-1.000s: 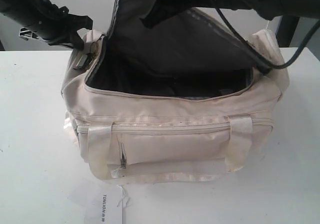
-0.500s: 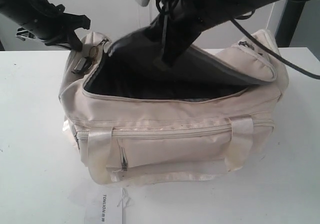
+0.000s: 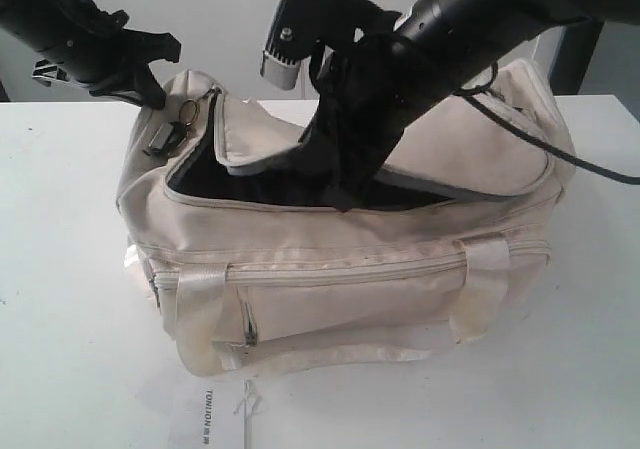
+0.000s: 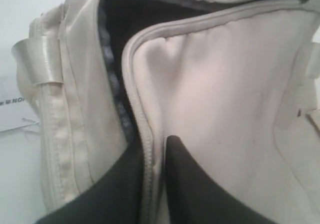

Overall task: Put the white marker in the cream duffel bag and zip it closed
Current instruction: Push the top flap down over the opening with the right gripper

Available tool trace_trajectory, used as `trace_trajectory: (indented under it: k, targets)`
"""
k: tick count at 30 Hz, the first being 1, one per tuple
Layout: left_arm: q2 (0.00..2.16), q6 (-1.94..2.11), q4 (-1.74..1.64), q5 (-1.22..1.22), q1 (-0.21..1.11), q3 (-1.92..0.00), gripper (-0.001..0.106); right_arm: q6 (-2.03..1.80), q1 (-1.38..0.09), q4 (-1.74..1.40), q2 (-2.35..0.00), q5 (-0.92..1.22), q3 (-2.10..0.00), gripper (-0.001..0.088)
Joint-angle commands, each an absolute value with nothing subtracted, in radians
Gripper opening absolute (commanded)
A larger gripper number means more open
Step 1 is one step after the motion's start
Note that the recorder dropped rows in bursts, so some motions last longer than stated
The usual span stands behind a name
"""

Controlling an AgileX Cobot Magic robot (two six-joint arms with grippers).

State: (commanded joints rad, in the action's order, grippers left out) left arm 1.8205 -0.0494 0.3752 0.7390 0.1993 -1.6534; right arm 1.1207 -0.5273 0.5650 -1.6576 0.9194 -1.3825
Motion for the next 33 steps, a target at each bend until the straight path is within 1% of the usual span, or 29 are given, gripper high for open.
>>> trace_trajectory:
  k: [1,3,4,6,11,15,17,20,22,25,28,31,33]
  targets:
    - [1.820,-0.049,0.375,0.742,0.199,-1.653,0.000,1.121,-0.527,0.588,-1.667,0.927,-1.383,0.0360]
    - [1.820,-0.049,0.378,0.748,0.199,-1.653,0.000,1.121,-0.527,0.610,-1.679,0.925,-1.383,0.0457]
    - [1.820,-0.049,0.378,0.752,0.199,-1.653,0.000,1.121,-0.527,0.612,-1.680,0.918,-1.383,0.0494]
    - [1.820,-0.049,0.378,0.757,0.199,-1.653,0.000,1.118,-0.527,0.612,-1.683,0.913,-1.383,0.0519]
    - [1.819,-0.049,0.378,0.764,0.199,-1.653,0.000,1.118,-0.527,0.625,-1.647,0.912,-1.384,0.0518]
    - [1.814,-0.063,0.378,0.761,0.199,-1.653,0.000,1.118,-0.527,0.686,-1.579,0.825,-1.384,0.0518]
    - [1.814,-0.063,0.378,0.764,0.199,-1.653,0.000,1.118,-0.527,0.753,-1.553,0.779,-1.384,0.0518]
    - [1.814,-0.067,0.378,0.768,0.199,-1.653,0.000,1.124,-0.527,0.878,-1.551,0.769,-1.384,0.0518]
    - [1.814,-0.068,0.380,0.777,0.199,-1.653,0.000,1.124,-0.539,0.902,-1.563,0.774,-1.384,0.0518]
    - [1.814,-0.068,0.393,0.788,0.199,-1.653,0.000,1.124,-0.573,0.902,-1.587,0.725,-1.384,0.0518]
    - [1.814,-0.068,0.404,0.795,0.197,-1.653,0.000,1.129,-0.621,0.877,-1.614,0.615,-1.386,0.0518]
    - [1.814,-0.068,0.406,0.801,0.197,-1.653,0.000,1.118,-0.661,0.782,-1.650,0.520,-1.397,0.0518]
    - [1.814,-0.068,0.410,0.805,0.192,-1.653,0.000,1.092,-0.687,0.715,-1.679,0.495,-1.420,0.0518]
